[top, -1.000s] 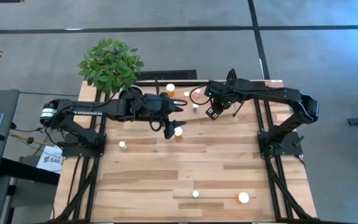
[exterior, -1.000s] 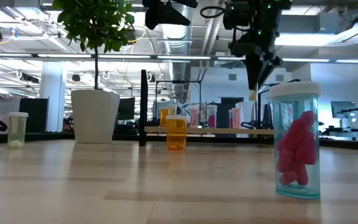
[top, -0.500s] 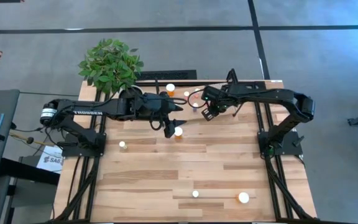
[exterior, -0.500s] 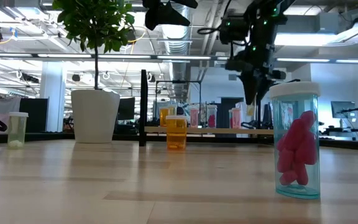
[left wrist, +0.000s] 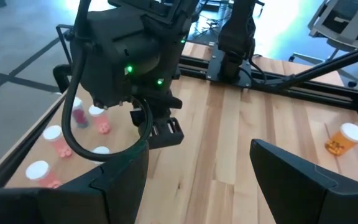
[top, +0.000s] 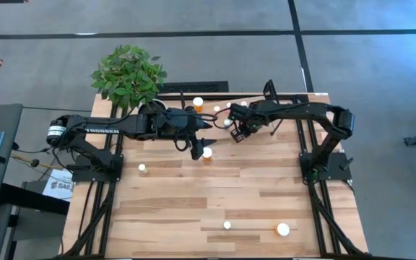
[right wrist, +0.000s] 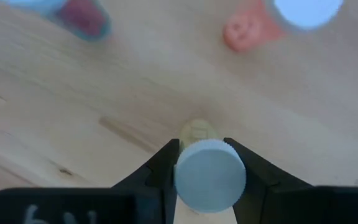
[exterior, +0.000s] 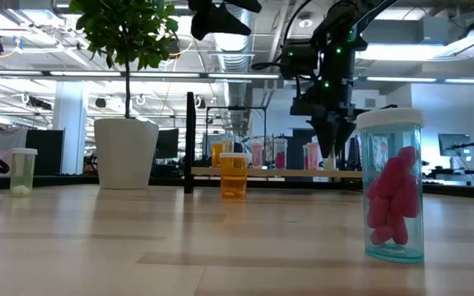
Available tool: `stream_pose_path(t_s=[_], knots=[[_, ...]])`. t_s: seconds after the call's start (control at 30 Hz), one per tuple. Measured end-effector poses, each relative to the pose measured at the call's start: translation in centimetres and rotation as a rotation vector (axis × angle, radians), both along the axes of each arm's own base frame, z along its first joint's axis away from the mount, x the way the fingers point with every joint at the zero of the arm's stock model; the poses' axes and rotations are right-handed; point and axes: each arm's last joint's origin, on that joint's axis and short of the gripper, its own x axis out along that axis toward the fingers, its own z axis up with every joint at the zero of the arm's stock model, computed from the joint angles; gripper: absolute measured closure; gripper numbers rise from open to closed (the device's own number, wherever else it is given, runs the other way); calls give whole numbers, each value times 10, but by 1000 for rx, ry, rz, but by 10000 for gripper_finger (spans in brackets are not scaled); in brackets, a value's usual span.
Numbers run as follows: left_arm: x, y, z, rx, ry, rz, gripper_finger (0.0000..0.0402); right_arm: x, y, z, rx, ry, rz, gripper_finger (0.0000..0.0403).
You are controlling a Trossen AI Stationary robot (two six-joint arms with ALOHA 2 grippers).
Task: Pick and place medicine bottles onto shelf by color
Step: Put the bottom yellow pill bottle on the shelf
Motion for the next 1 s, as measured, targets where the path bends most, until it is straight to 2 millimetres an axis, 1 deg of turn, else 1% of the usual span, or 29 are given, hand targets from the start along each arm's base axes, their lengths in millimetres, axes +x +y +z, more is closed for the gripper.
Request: stream_pose_path(t_s=[0.37,0.6,0.77,1.0], knots=[[0,2,0,10,2,6,135,1,-12,3,-34,-69,-33,273],[-1,2,-1,9,19,6,135,2,-17,0,-40,-69,-27,272],[-1,2,-2,9,23,6,135,7,-17,-3,-43,-80,-24,271],[-1,3,-2,9,23,10,135,7,-15,-3,-38,-85,-17,272]])
